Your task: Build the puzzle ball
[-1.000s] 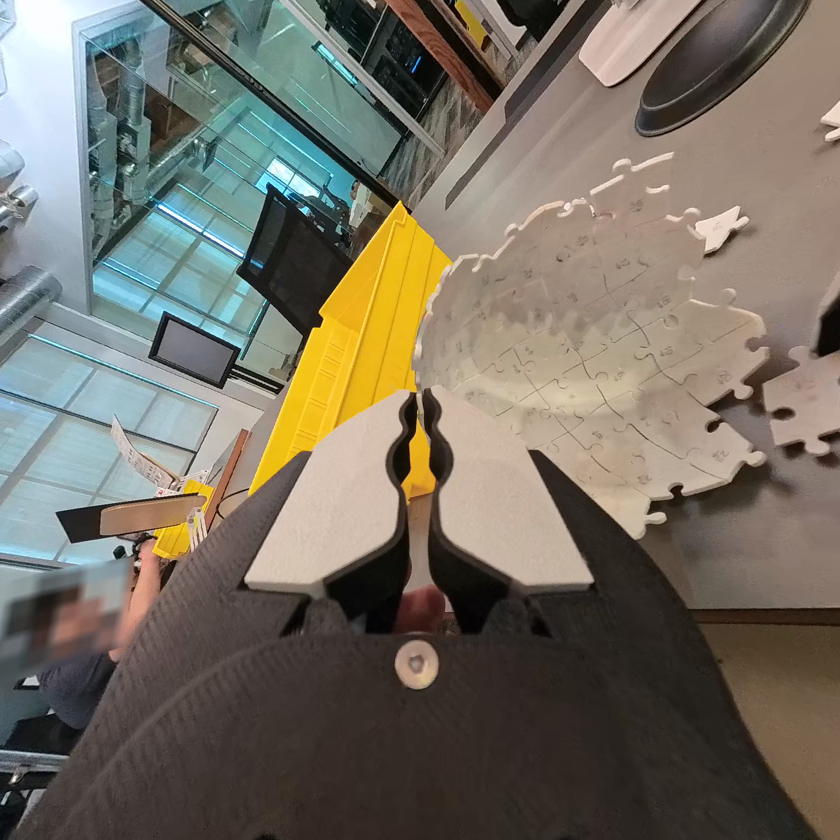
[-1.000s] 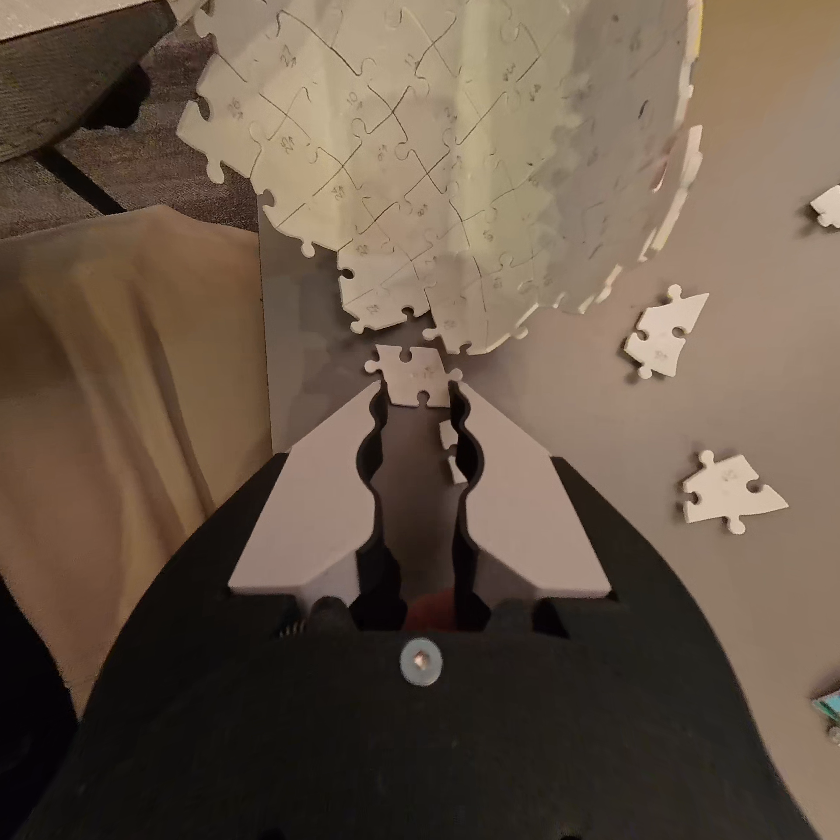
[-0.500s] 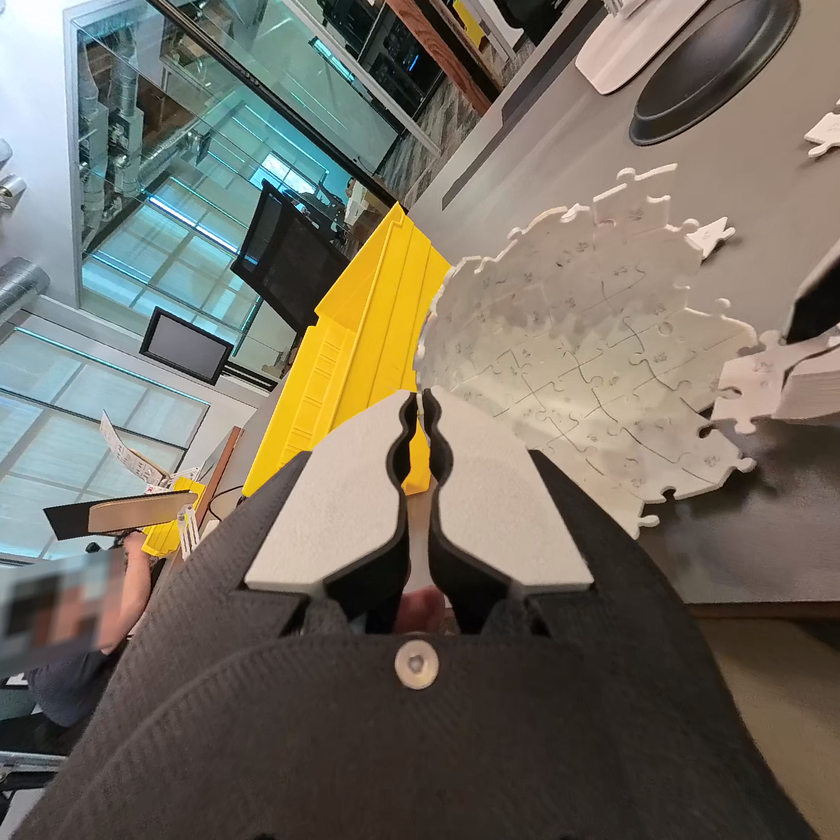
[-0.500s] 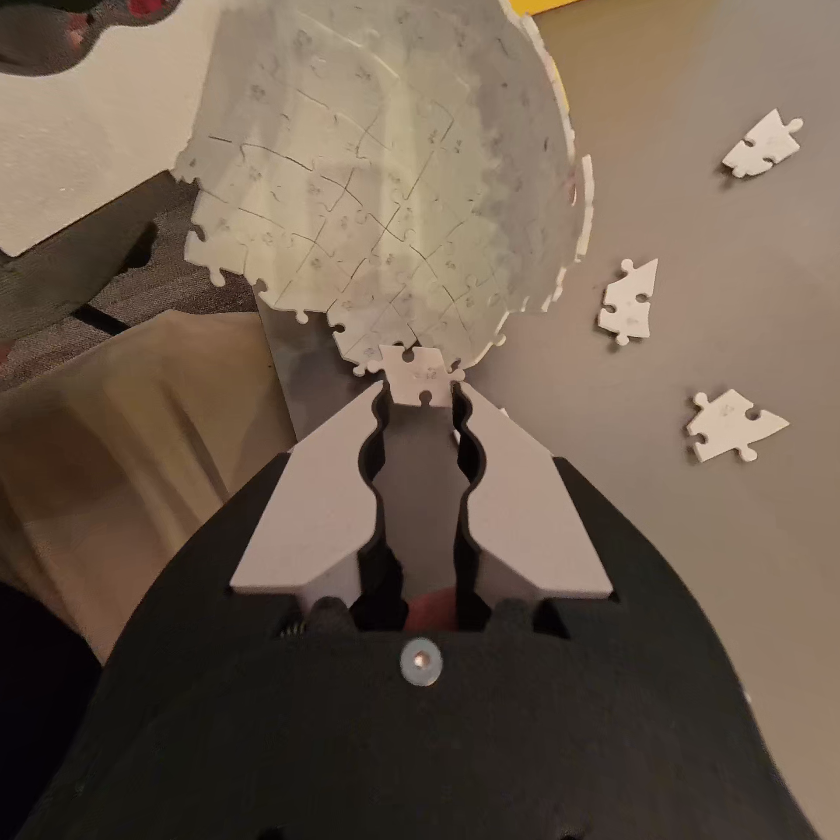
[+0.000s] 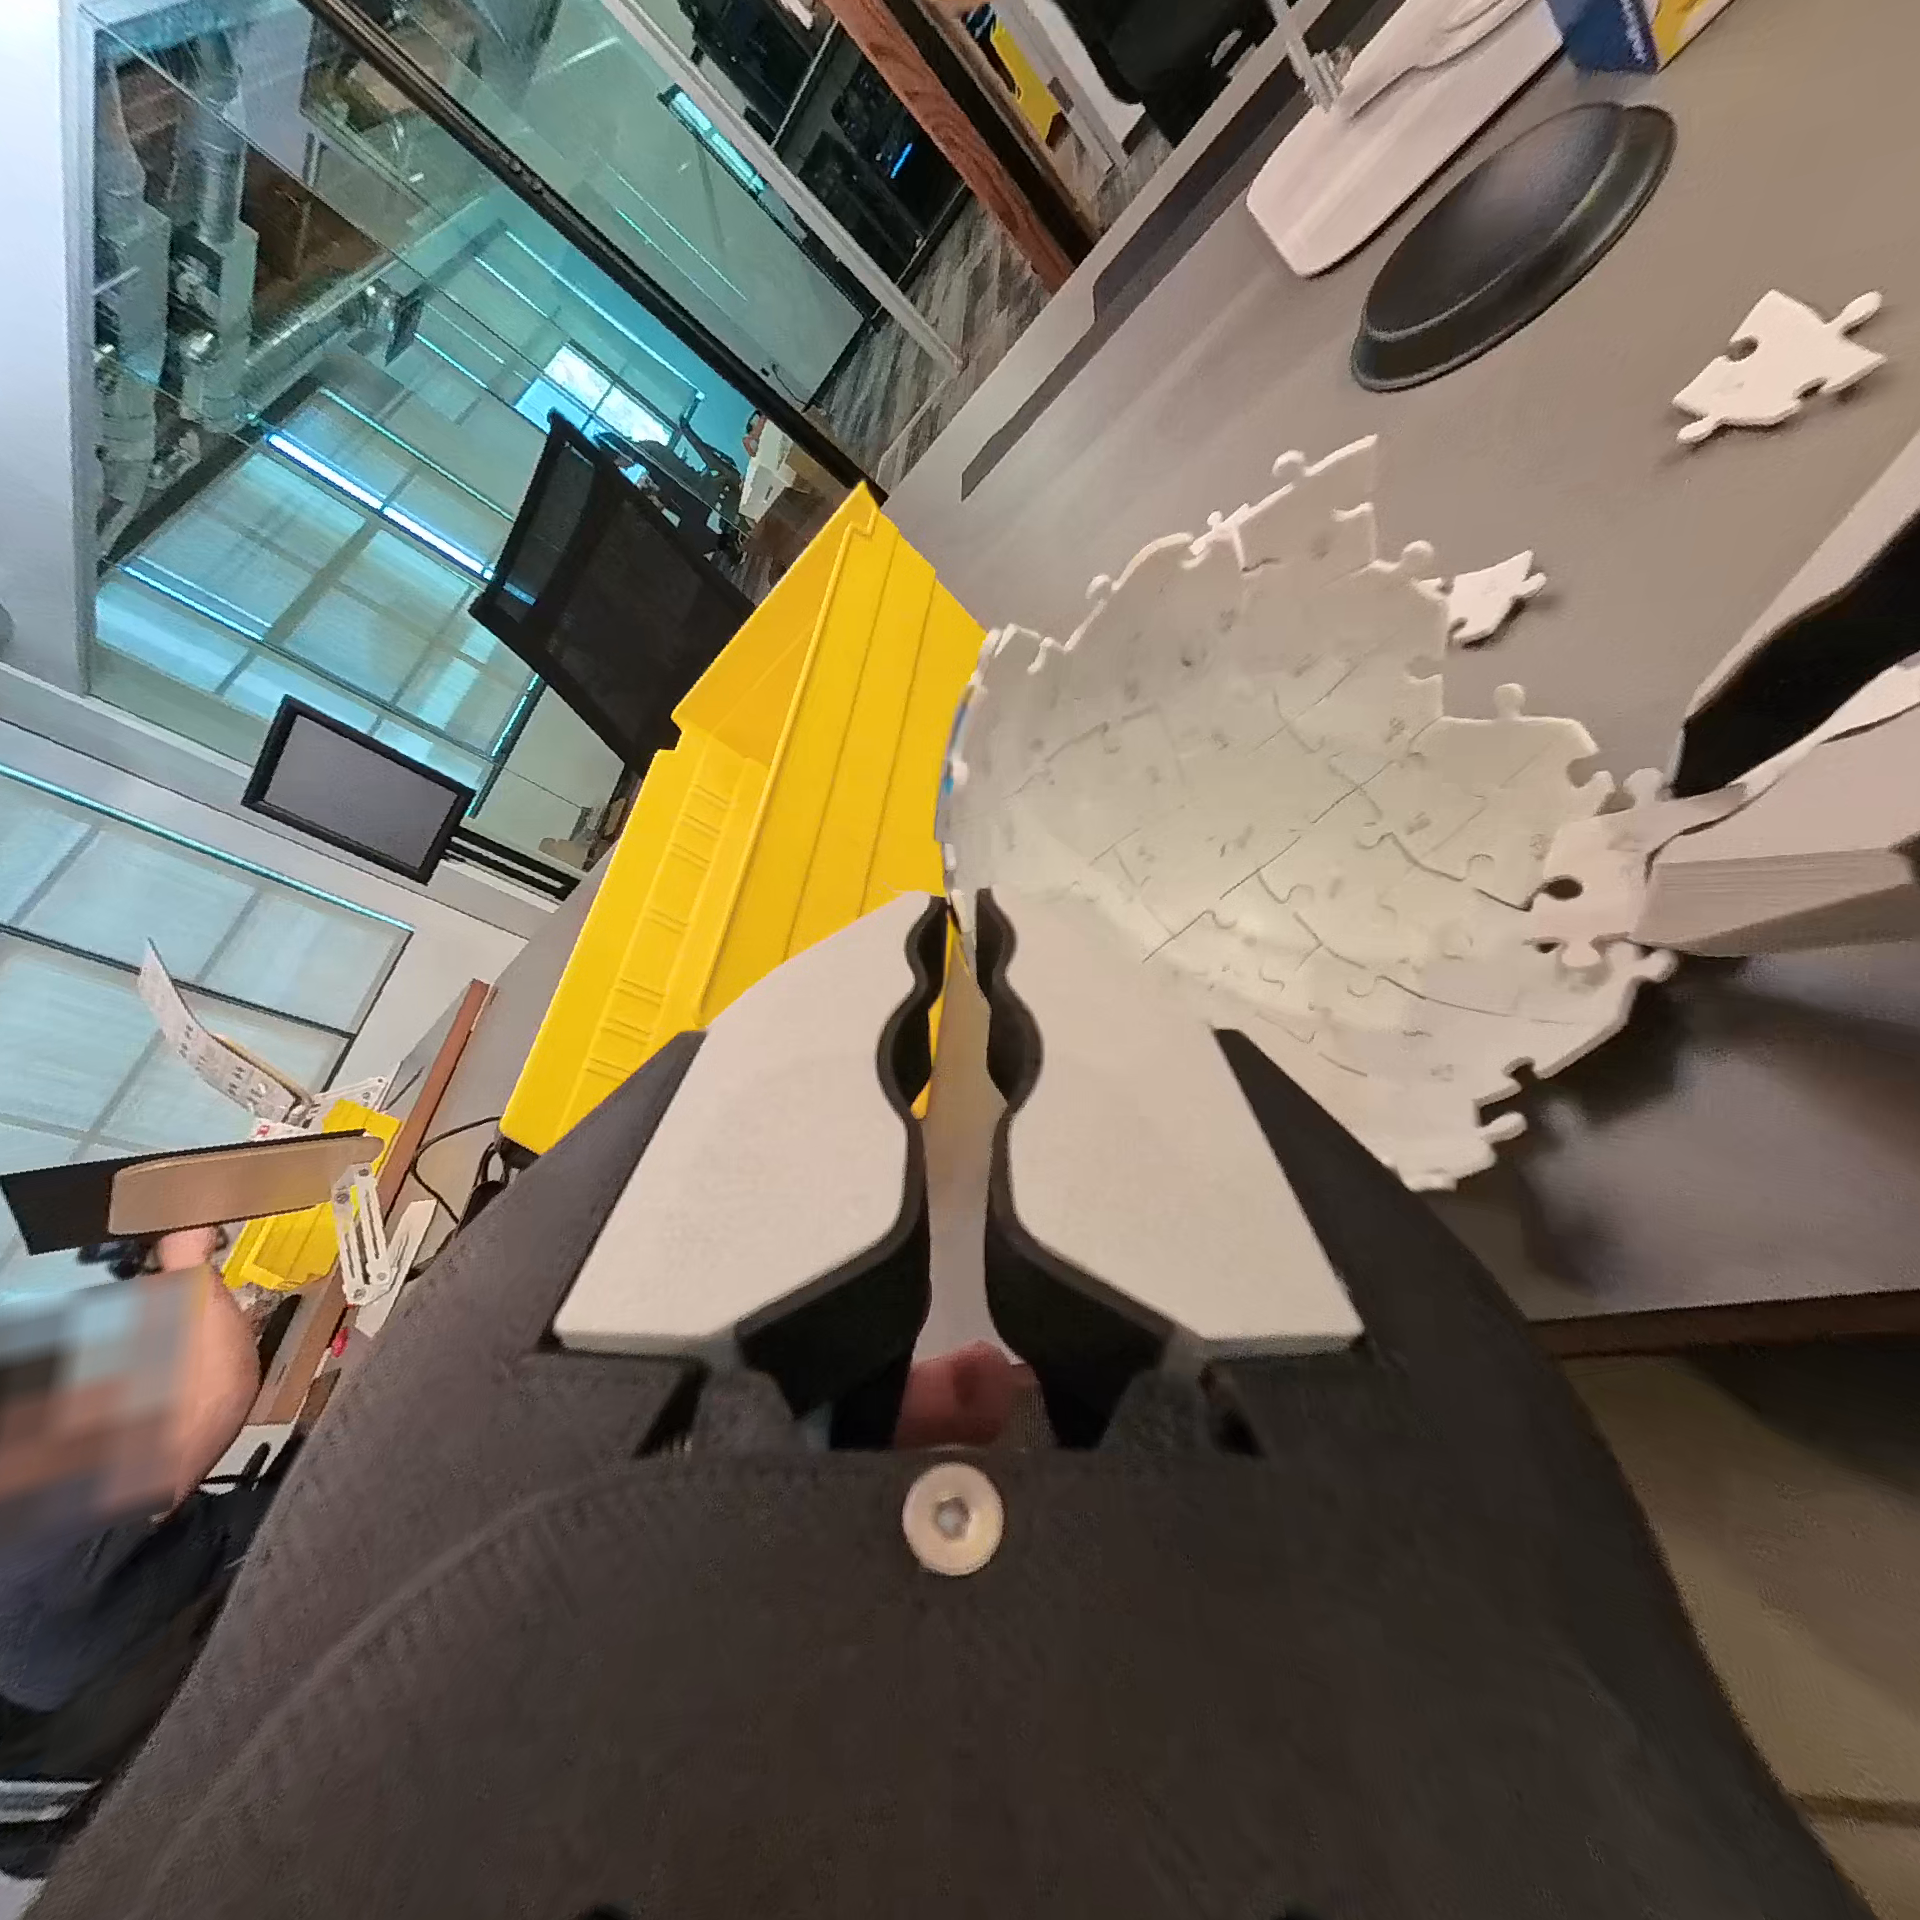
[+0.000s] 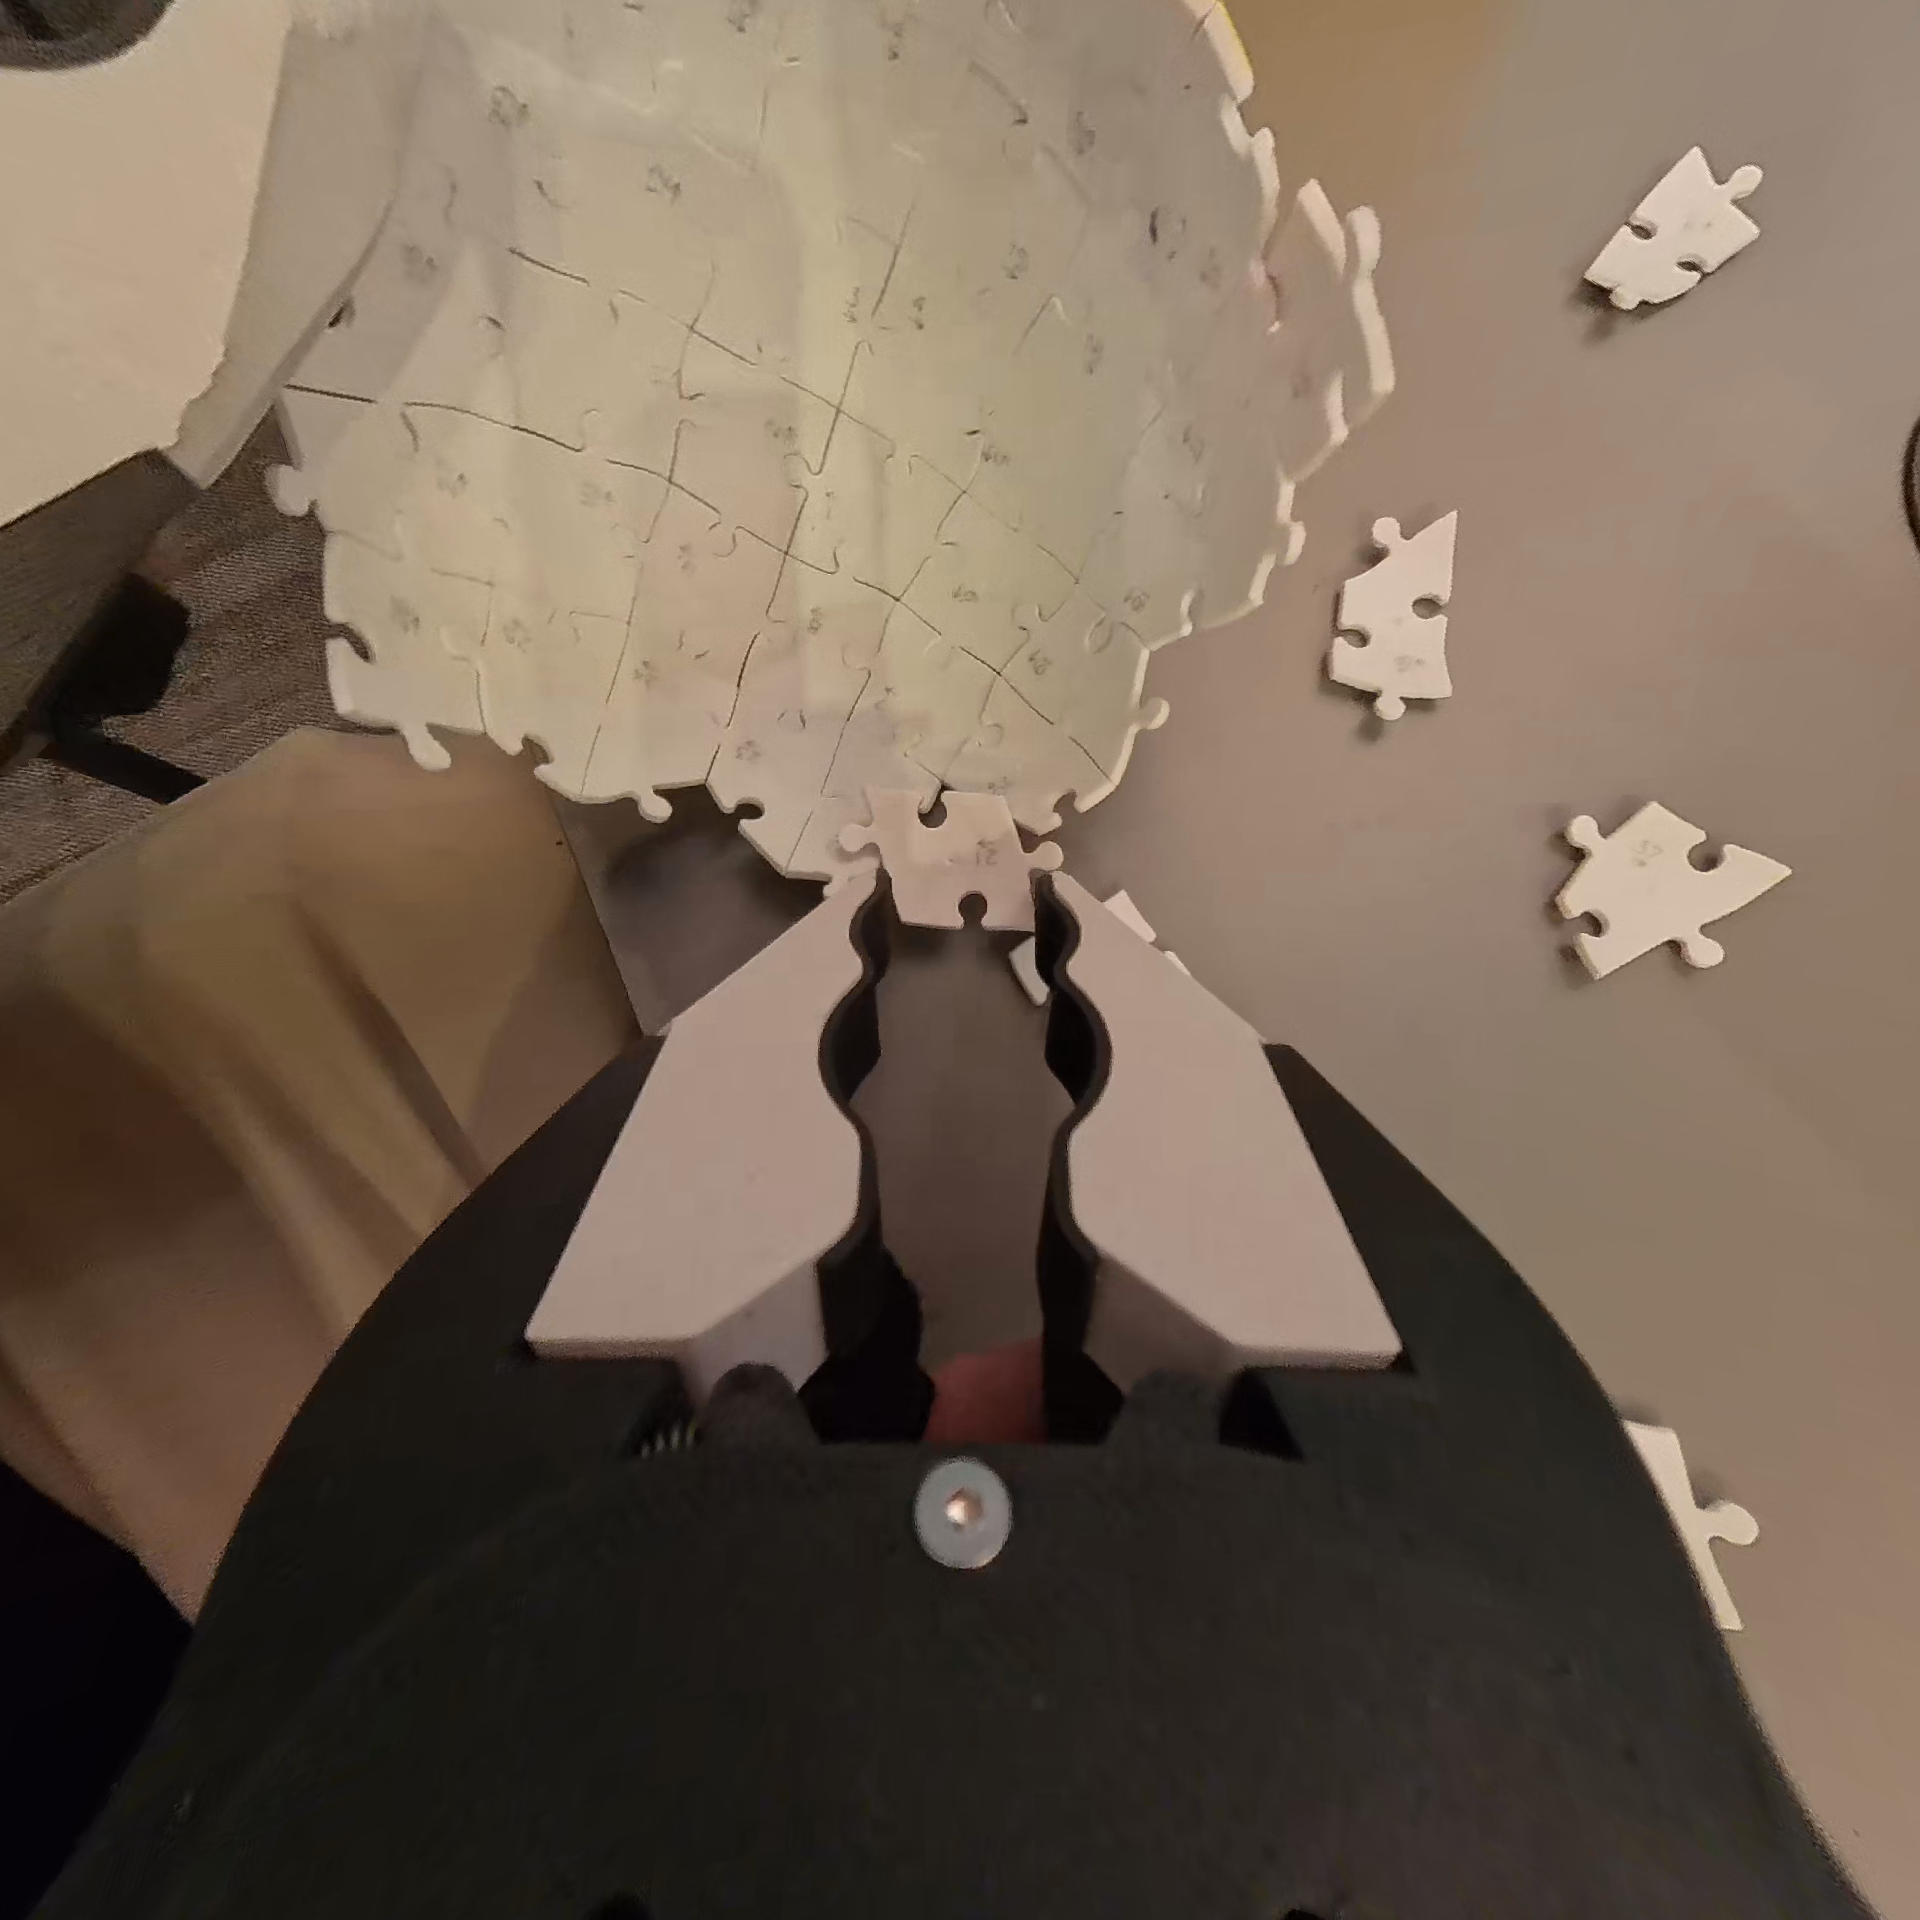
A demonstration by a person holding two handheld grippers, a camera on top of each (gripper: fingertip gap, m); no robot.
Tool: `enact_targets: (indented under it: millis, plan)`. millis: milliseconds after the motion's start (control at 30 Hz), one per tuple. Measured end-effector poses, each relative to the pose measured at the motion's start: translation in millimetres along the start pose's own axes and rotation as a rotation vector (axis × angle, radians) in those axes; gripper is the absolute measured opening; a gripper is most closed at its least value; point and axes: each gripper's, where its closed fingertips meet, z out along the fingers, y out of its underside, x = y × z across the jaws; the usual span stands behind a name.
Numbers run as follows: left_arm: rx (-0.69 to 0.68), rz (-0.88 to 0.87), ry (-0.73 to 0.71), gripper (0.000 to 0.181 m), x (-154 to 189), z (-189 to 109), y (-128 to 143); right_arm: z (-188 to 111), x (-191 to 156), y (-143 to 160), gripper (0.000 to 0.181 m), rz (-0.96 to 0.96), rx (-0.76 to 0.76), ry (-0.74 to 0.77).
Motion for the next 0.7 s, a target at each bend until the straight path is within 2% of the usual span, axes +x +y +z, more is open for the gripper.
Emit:
enact_targets:
  millis: [333, 700]
  plan:
    - [0.044, 0.000, 0.020, 0.007, 8, -9, -13, 2, 11, 3, 0.026, 0.018, -0.017, 0.030]
    - [0.074, 0.013, 0.033, 0.006, 12, -10, -19, 1, 7, 3, 0.028, 0.111, -0.037, -0.022]
